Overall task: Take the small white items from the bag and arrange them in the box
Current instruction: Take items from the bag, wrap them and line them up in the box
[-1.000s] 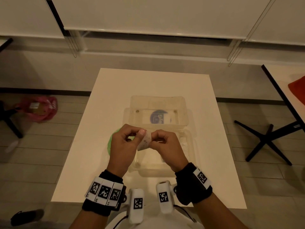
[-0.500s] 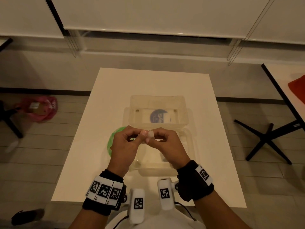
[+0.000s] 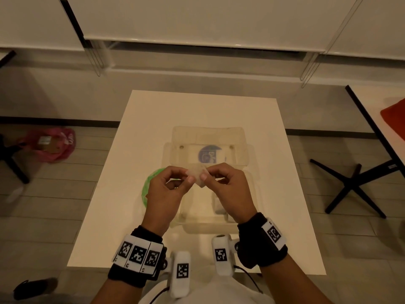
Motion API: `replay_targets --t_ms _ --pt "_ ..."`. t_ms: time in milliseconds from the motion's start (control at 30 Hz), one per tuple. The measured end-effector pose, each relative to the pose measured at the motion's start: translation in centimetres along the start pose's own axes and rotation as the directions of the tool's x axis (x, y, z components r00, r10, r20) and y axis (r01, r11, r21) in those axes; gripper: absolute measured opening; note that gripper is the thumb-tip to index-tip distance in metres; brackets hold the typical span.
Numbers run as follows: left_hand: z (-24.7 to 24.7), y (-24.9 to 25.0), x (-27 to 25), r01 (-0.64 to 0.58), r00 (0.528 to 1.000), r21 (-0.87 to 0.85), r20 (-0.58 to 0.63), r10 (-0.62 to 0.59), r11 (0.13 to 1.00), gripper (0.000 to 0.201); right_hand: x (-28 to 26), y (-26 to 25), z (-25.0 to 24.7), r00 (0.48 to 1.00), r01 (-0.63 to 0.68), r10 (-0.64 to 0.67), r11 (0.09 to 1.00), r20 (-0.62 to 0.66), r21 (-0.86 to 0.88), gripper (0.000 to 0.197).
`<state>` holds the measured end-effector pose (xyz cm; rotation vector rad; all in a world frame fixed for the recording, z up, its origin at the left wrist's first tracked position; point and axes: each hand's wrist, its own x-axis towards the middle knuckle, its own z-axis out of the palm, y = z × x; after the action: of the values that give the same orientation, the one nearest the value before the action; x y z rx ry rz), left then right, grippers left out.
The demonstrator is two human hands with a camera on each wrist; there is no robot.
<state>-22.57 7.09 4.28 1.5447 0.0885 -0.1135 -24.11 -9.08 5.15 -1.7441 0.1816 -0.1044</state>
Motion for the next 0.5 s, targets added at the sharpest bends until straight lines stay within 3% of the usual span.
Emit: replay_targets --t_ms 500 --pt "0.4 1.1 -0.2 0.025 0.999 -0.14 0.03 -0.021 0.99 0.066 -0.5 -0.8 -0.2 0.998 0.034 -0.034 0.999 -0.053 0.0 0.008"
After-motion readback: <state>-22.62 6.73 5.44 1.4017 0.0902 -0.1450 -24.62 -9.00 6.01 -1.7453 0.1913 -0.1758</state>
